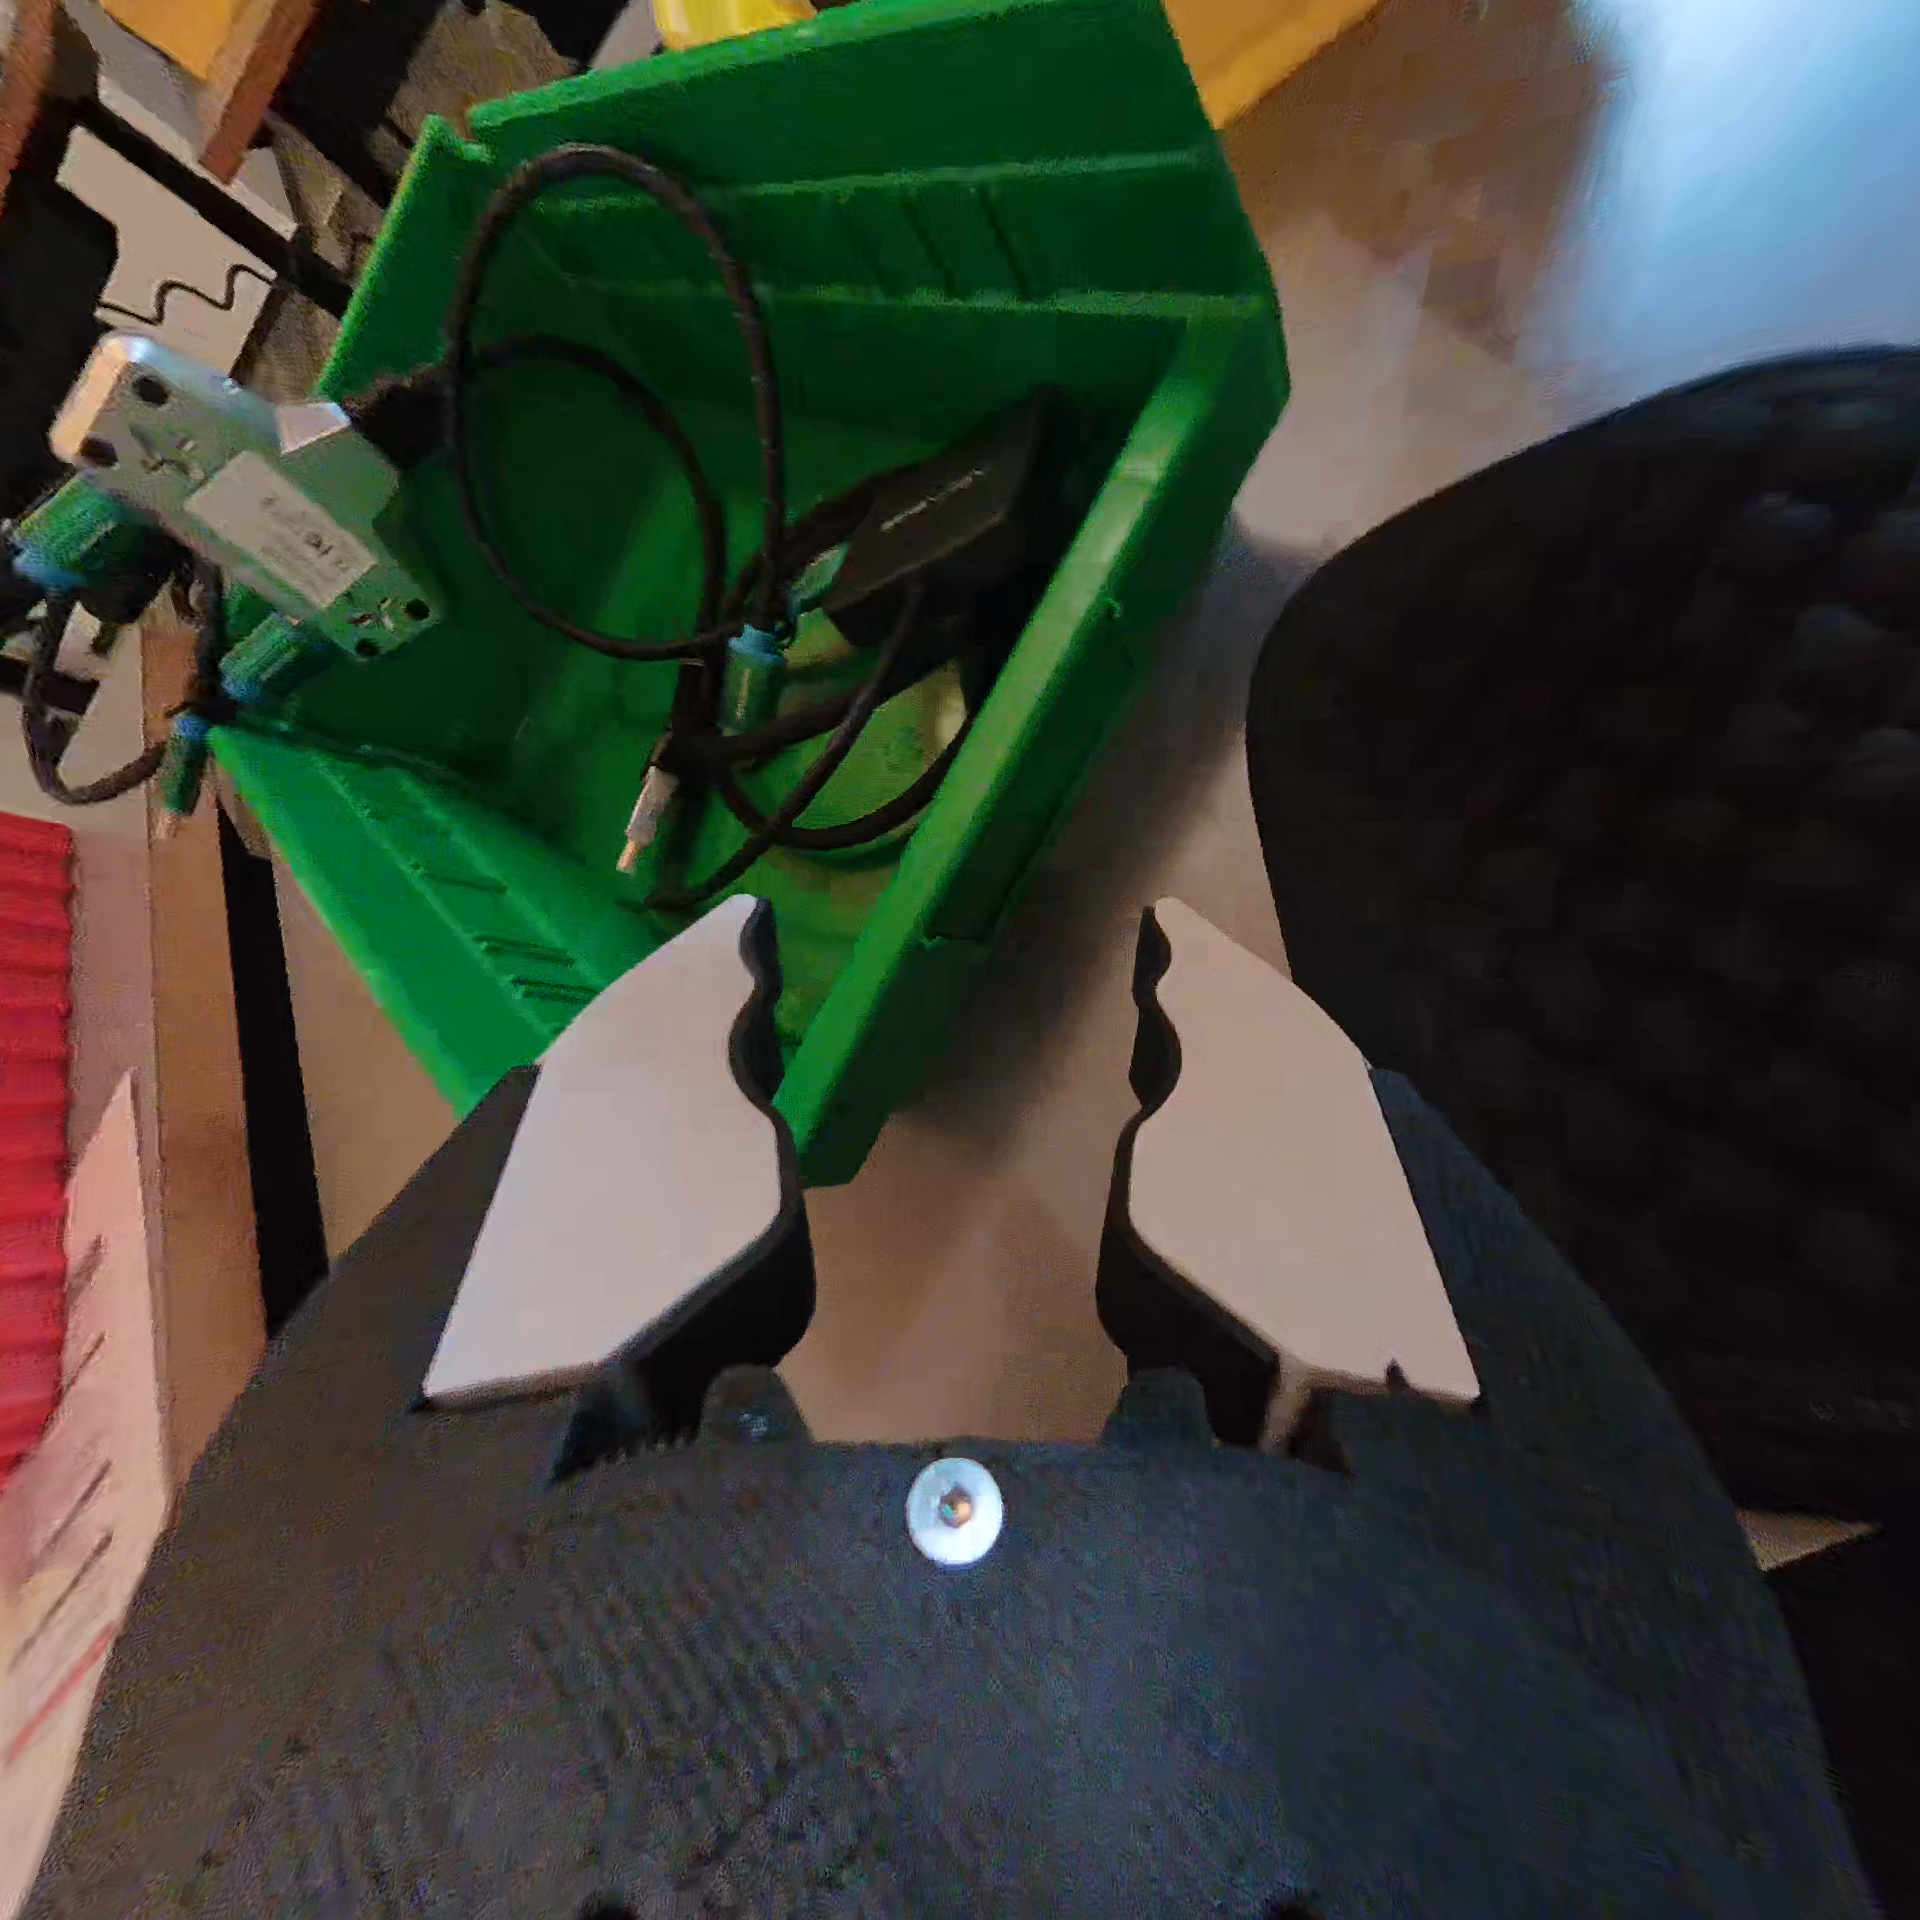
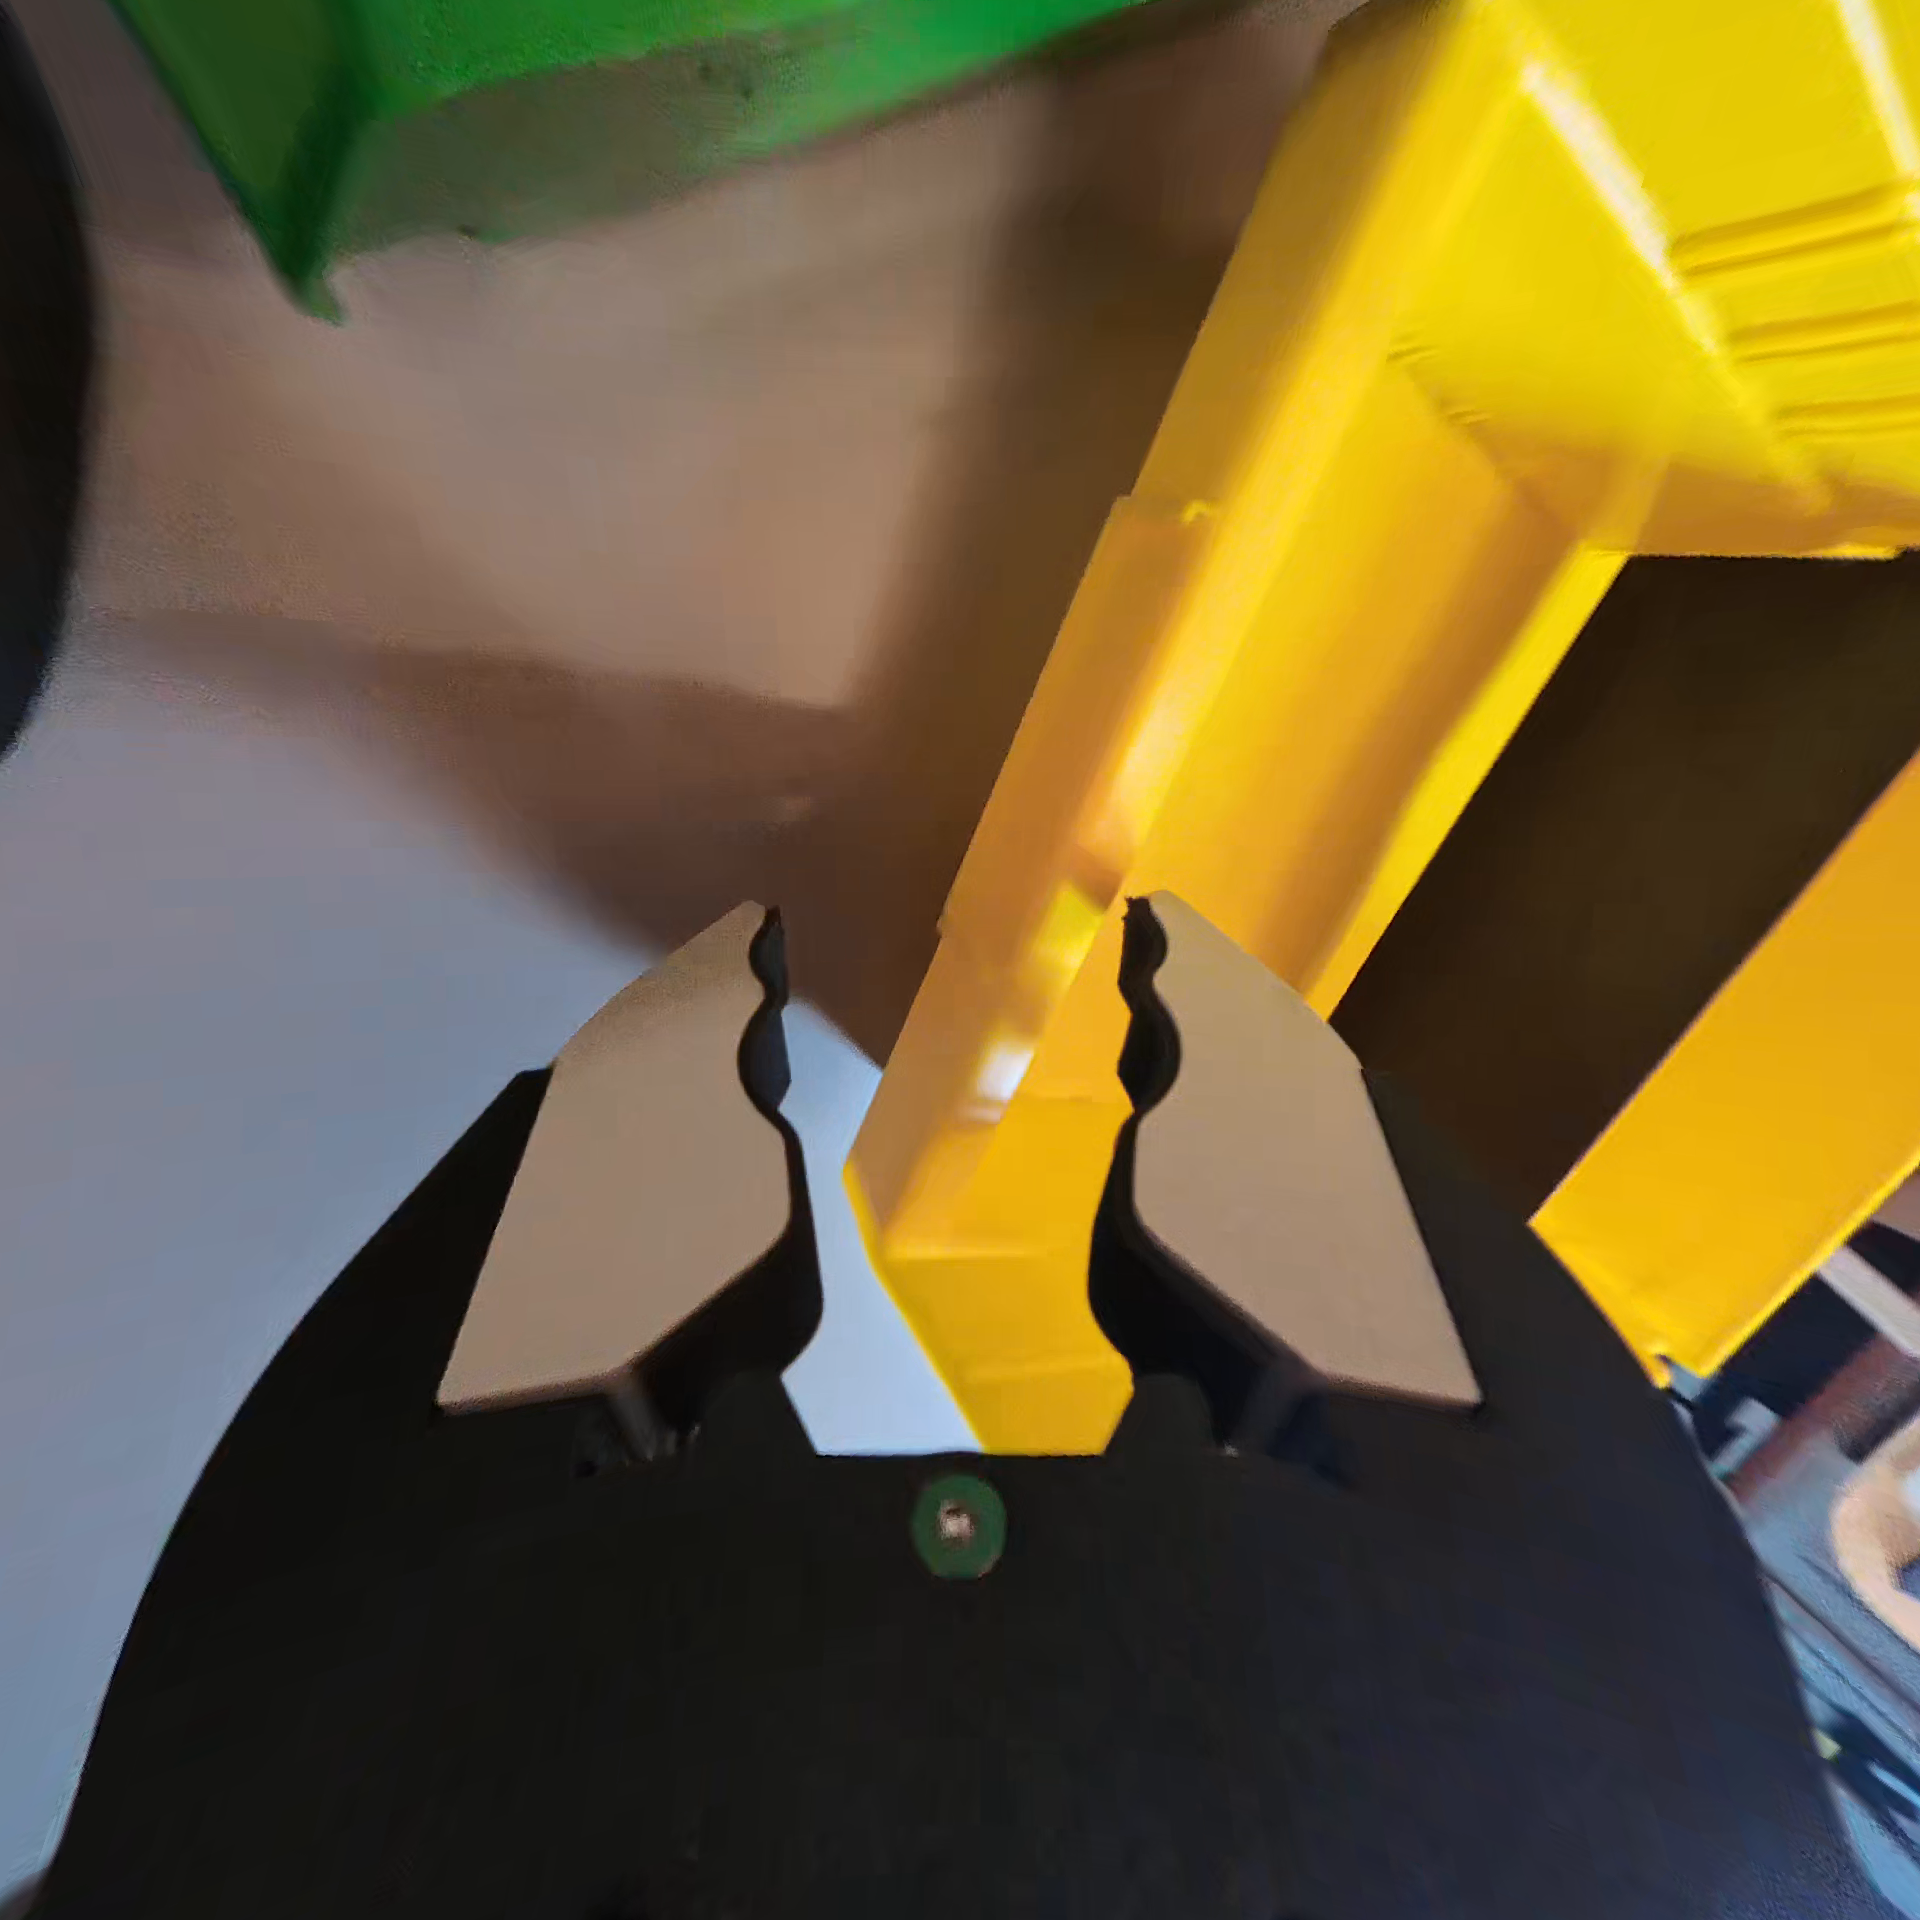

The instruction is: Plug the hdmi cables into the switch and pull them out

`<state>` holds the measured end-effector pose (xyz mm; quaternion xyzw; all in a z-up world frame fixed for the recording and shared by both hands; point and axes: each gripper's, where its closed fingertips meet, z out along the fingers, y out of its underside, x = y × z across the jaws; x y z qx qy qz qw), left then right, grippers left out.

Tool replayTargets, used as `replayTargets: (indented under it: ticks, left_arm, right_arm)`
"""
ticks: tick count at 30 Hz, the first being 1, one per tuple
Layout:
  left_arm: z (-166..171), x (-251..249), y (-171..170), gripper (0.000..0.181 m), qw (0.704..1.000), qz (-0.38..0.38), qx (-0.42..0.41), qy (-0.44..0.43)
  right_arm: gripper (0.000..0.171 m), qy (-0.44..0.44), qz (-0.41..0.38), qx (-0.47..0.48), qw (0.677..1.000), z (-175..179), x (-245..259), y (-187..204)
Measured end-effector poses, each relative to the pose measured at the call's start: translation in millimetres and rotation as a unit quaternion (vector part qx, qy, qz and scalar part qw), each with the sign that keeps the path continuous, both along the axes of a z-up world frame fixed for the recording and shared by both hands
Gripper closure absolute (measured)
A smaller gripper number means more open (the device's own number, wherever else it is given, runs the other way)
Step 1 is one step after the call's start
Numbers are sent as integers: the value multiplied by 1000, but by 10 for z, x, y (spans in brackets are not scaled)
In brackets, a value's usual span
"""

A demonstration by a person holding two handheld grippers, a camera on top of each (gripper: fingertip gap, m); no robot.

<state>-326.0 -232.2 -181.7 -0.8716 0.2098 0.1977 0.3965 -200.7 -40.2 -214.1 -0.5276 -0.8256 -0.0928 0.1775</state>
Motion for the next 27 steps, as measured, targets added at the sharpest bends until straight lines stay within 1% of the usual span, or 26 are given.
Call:
replayTargets:
  ticks: [1,2,4,7,9,11,16,22,24,27]
  left_arm:
    - [-66,45,42,115,1000,-11,-17,12]
    - [-114,60,92,114,999,-16,-28,21]
    - [-175,26,189,116,998,-20,-39,51]
    - [-311,-23,253,116,994,-38,-79,64]
    - [-416,-82,281,119,990,-49,-101,83]
    - [-463,-143,334,131,986,-51,-105,116]
    - [-491,-204,416,143,981,-57,-95,160]
    - [-516,-139,483,146,982,-66,-97,150]
    - [-528,-111,557,147,983,-72,-92,139]
    - [-523,-60,670,147,985,-86,-79,129]
  right_arm:
    - [110,-24,3,9,1000,-64,-25,34]
    - [111,-42,5,24,999,-111,-49,96]
    - [132,-67,1,39,997,-168,-38,222]
    - [138,-80,-18,3,997,-202,120,236]
    - [142,-84,-23,5,996,-201,321,276]
    - [145,-85,-30,16,996,-194,607,338]
    - [142,-33,-46,-3,998,-191,1391,298]
    - [141,21,-79,11,997,-191,2379,173]
    - [141,28,-83,21,996,-187,2659,188]
    - [141,31,-111,34,993,-183,2987,305]
